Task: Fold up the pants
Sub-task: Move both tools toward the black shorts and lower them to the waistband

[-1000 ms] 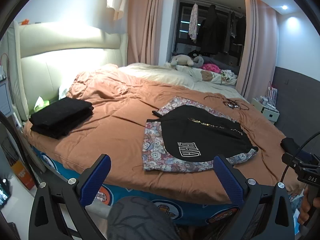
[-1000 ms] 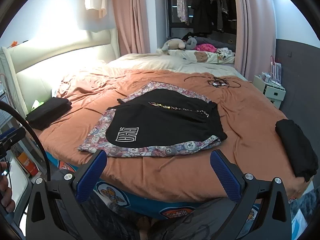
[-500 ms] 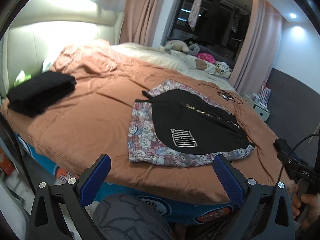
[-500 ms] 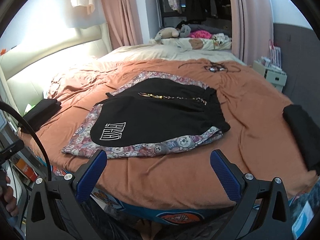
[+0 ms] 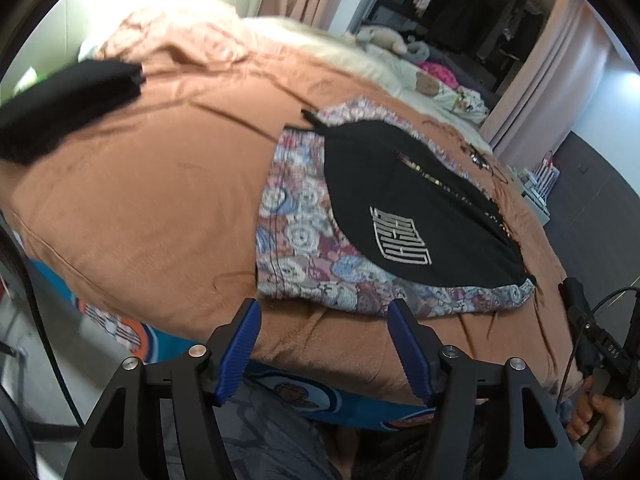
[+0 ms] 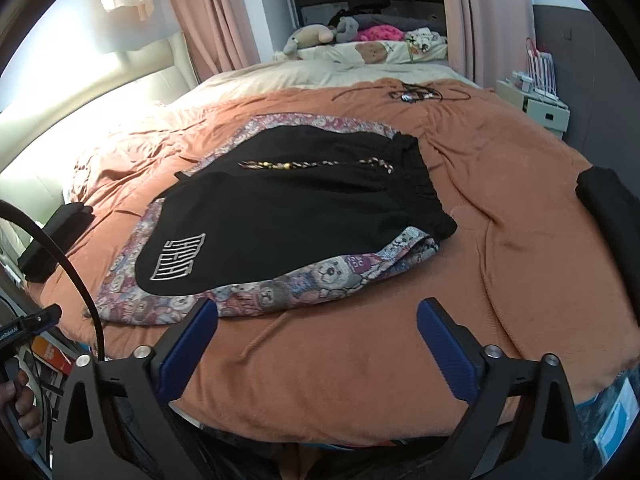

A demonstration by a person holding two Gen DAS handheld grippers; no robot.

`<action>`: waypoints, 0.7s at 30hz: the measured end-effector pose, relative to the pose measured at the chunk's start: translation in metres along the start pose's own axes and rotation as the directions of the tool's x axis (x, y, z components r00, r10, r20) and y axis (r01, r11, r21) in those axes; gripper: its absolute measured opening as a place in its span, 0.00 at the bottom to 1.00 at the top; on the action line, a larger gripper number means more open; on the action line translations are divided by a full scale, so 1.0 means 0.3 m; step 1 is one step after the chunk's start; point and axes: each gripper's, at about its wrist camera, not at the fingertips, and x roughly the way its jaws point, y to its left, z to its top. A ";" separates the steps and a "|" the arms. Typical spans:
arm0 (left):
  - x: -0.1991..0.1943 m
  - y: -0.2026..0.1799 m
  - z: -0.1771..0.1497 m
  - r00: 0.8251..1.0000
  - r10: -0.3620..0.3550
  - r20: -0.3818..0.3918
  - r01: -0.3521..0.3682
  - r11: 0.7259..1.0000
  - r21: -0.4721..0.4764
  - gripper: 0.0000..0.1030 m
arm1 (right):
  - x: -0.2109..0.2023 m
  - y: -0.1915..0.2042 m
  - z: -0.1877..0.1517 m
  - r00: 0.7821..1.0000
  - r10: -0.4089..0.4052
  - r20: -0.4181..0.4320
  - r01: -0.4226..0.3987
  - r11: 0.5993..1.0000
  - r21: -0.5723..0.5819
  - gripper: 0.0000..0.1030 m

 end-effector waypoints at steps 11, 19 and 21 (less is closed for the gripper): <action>0.154 0.029 0.000 0.986 -0.093 -0.137 0.076 0.989 -0.126 0.62 | 0.112 -0.065 0.030 0.997 0.023 -0.078 -0.020 0.999 0.037 0.82; 0.228 0.085 0.024 0.987 -0.086 -0.136 0.050 0.968 -0.246 0.62 | 0.180 -0.139 0.055 0.992 0.038 -0.117 -0.027 0.995 0.095 0.82; 0.237 0.103 0.039 0.989 -0.082 -0.124 0.045 0.960 -0.275 0.62 | 0.192 -0.170 0.058 0.991 0.058 -0.123 -0.041 0.990 0.134 0.82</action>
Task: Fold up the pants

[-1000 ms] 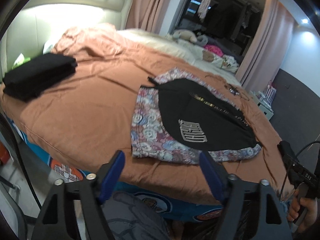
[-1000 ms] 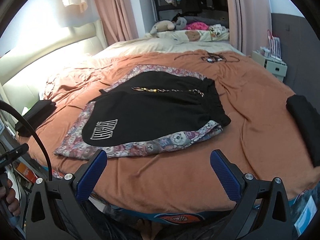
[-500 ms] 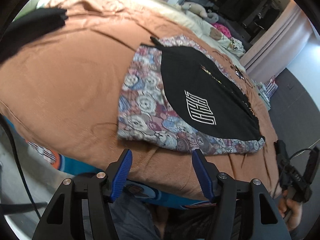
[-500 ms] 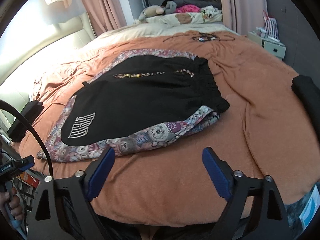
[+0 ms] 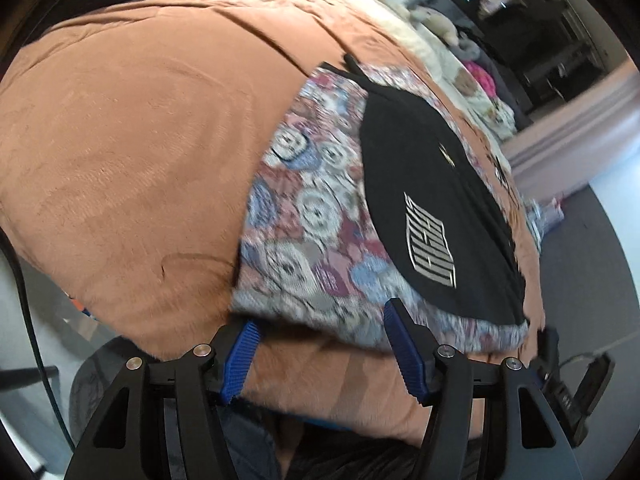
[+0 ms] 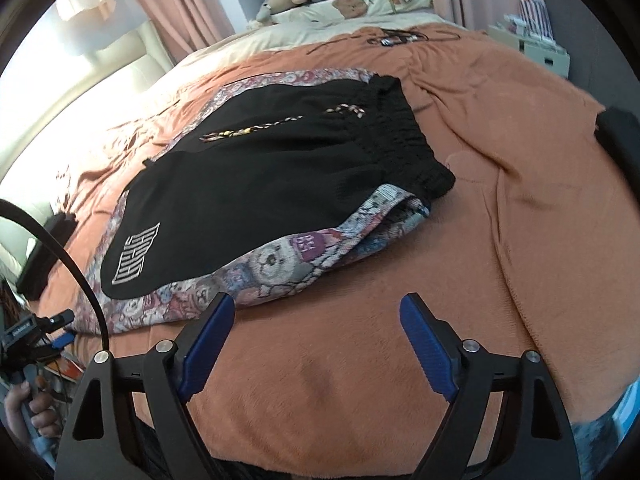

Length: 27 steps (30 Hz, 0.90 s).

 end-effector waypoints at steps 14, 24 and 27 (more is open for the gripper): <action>0.028 0.022 0.059 0.999 0.008 0.048 -0.003 0.995 -0.098 0.46 | 0.109 -0.200 0.061 0.996 0.090 -0.009 -0.085 0.968 0.237 0.63; 0.034 0.030 0.052 0.997 0.056 0.054 -0.049 0.991 -0.127 0.16 | 0.178 -0.182 0.098 0.997 0.077 0.005 -0.075 0.961 0.265 0.45; 0.020 0.018 0.053 0.996 0.060 0.068 -0.051 0.991 -0.121 0.10 | 0.198 -0.180 0.101 0.997 0.075 0.006 -0.074 0.960 0.269 0.40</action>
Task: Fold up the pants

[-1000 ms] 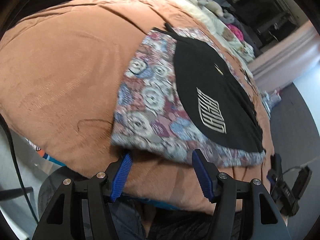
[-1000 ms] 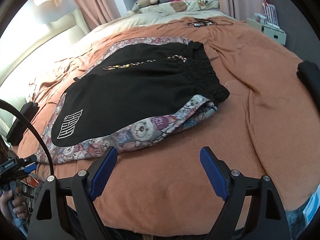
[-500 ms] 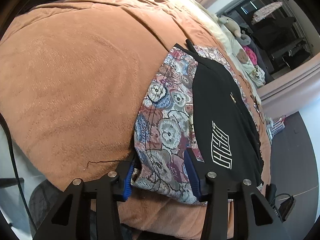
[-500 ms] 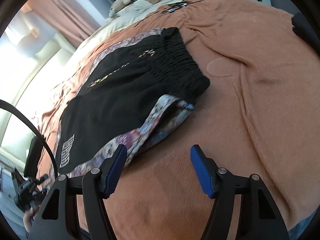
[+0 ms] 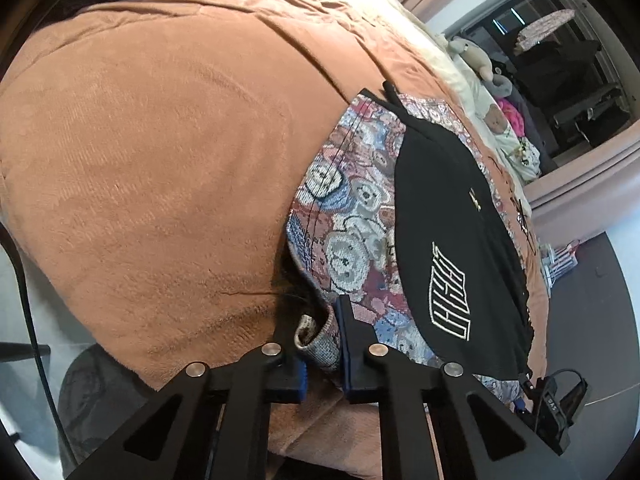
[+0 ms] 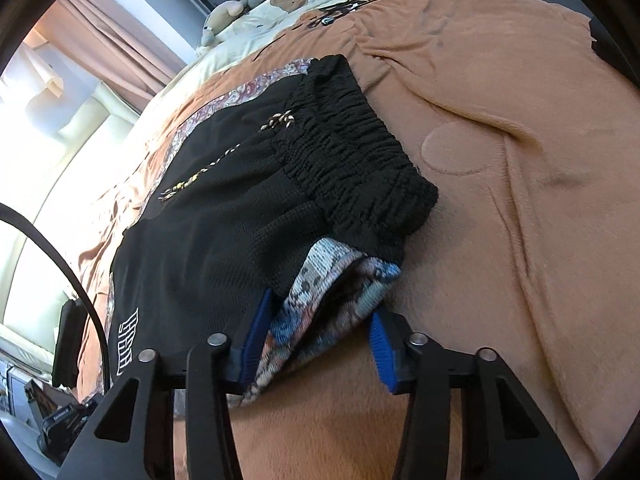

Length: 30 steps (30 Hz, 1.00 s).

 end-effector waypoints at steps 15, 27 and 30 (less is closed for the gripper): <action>-0.111 -0.130 0.088 0.994 -0.037 0.107 0.031 0.998 0.058 0.06 | -0.078 0.095 0.019 0.996 -0.010 0.092 0.018 0.996 -0.090 0.05; -0.162 -0.263 0.231 0.978 -0.099 0.182 0.077 0.989 0.122 0.06 | -0.147 0.105 0.087 0.989 0.069 0.132 -0.056 0.994 -0.097 0.05; -0.173 -0.308 0.280 0.972 -0.121 0.201 0.092 0.985 0.148 0.05 | -0.156 0.111 0.110 0.986 0.085 0.142 -0.072 0.993 -0.094 0.05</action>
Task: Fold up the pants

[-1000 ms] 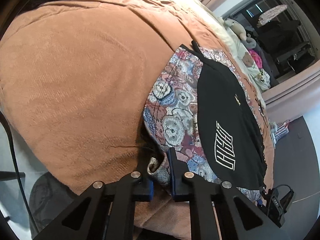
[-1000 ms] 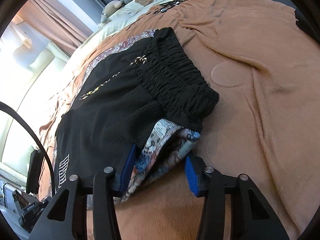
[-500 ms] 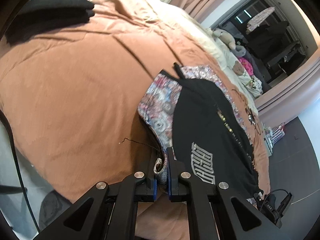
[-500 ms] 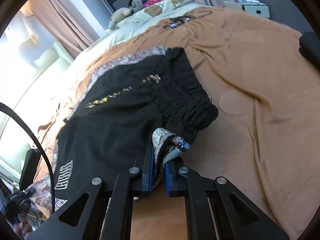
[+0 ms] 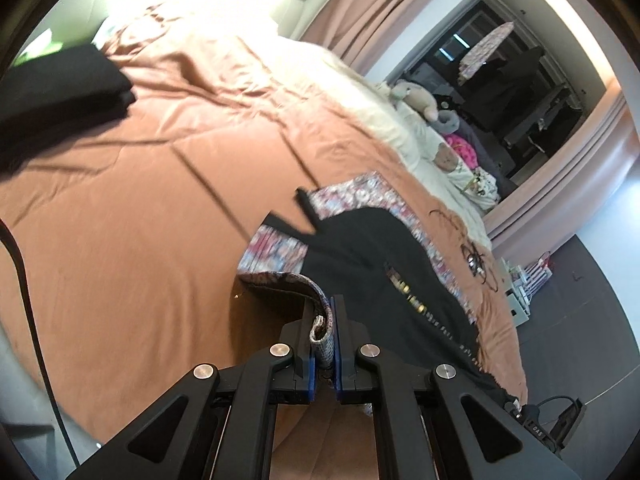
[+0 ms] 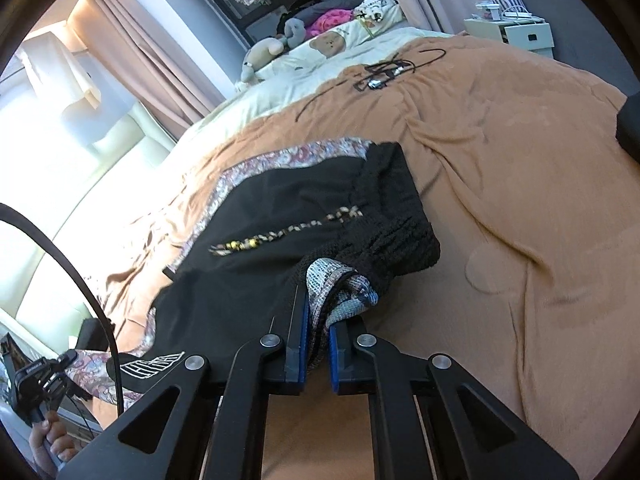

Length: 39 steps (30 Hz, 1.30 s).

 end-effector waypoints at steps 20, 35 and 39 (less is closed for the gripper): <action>0.219 -0.262 0.437 0.997 -0.065 0.047 0.056 0.986 0.156 0.05 | 0.120 0.059 0.225 0.998 0.044 0.045 -0.045 0.999 0.022 0.05; 0.649 -0.445 0.673 0.999 -0.001 -0.034 0.011 0.954 0.299 0.05 | 0.345 0.065 0.387 1.000 0.011 0.019 -0.011 0.999 0.046 0.05; 0.787 -0.492 0.715 0.998 0.011 -0.066 0.010 0.948 0.318 0.05 | 0.422 0.056 0.420 1.000 -0.014 0.004 0.014 0.998 0.059 0.05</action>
